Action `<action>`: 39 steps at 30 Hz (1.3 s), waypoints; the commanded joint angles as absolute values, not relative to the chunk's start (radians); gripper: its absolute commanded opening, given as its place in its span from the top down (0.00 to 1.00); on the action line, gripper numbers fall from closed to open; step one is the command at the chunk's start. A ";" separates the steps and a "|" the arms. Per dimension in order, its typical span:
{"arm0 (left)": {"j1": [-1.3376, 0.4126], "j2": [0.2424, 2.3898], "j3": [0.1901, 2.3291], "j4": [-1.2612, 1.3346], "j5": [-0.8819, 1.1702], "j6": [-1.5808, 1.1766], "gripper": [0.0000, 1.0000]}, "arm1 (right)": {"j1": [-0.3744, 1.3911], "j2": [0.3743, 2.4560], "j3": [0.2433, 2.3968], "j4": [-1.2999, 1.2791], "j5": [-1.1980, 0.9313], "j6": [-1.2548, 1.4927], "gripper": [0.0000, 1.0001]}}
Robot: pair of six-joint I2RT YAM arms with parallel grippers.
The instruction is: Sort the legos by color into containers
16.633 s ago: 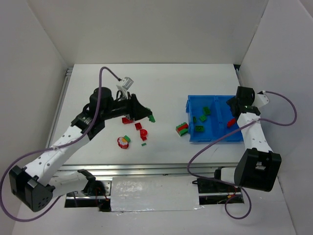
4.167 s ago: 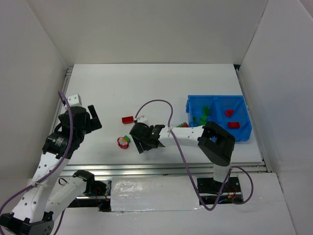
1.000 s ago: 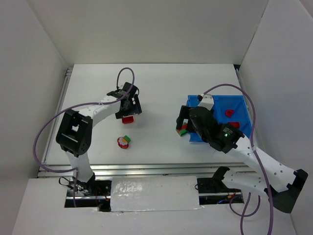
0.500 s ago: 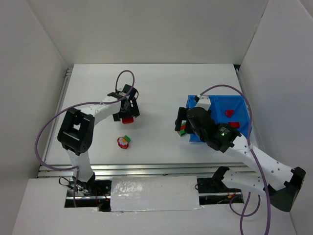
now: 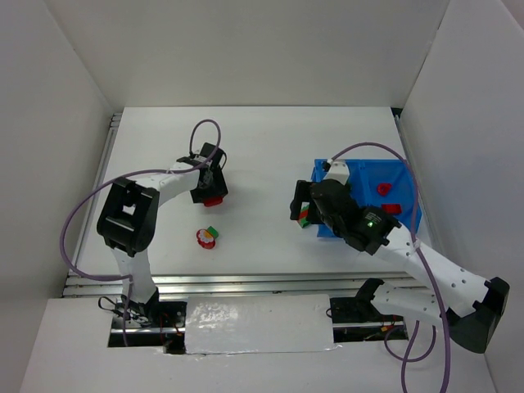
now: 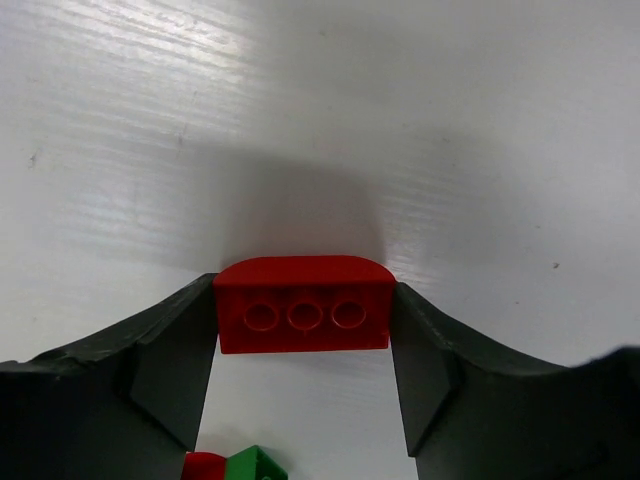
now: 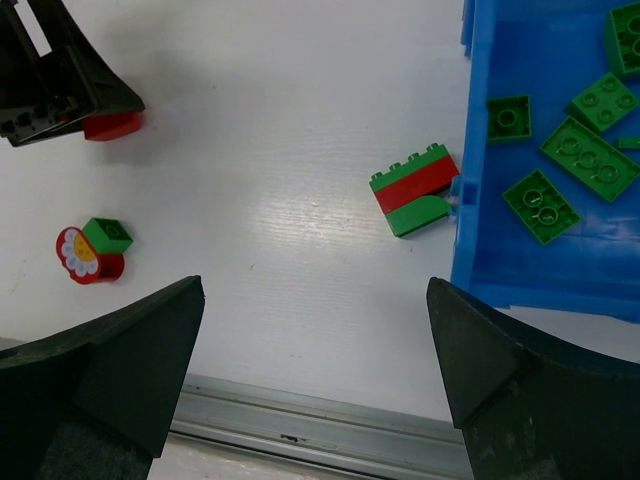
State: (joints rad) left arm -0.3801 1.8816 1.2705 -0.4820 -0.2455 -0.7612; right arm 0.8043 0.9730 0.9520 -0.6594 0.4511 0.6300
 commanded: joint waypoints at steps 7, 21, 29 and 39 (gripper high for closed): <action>-0.386 1.766 1.218 -0.416 -0.115 -0.813 0.96 | 0.801 0.913 0.773 -0.323 0.227 0.650 0.00; -0.727 1.341 1.158 -0.184 -0.029 -1.201 1.00 | 0.839 0.970 0.634 0.185 0.134 0.695 0.01; -0.776 1.316 1.169 -0.155 -0.035 -1.218 1.00 | 0.848 0.858 0.555 0.337 0.202 0.670 0.02; -0.784 1.296 1.152 -0.091 0.031 -1.238 1.00 | 0.853 0.953 0.578 0.428 0.290 0.652 0.38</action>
State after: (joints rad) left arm -0.7757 1.3365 1.1454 -0.1558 -0.0010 -1.2228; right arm 0.8425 0.9401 0.5629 0.3157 0.2466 0.6693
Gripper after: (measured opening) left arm 0.744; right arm 0.654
